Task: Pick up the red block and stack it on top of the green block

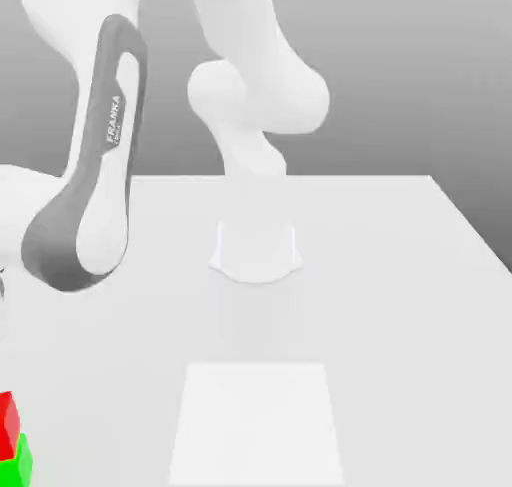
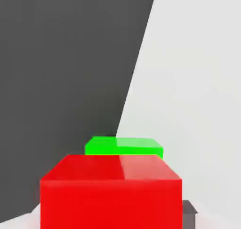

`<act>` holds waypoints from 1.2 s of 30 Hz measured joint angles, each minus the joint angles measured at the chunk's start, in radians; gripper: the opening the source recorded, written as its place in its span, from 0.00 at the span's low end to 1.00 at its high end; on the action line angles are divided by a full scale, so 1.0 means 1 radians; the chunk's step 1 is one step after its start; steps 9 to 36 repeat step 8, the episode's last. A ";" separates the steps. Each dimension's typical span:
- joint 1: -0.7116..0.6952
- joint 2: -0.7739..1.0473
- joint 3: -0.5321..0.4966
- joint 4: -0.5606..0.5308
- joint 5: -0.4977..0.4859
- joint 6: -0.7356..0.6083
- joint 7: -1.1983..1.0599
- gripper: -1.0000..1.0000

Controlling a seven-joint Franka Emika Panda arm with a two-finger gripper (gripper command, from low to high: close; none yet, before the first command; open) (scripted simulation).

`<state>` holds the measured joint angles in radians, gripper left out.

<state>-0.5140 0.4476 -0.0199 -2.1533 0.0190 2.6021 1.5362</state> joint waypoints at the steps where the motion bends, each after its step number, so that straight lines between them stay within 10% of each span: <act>1: 0.000 0.000 0.000 0.000 0.000 0.000 0.000 1.00; 36: 0.001 -0.086 -0.003 -0.003 -0.005 -0.084 0.003 1.00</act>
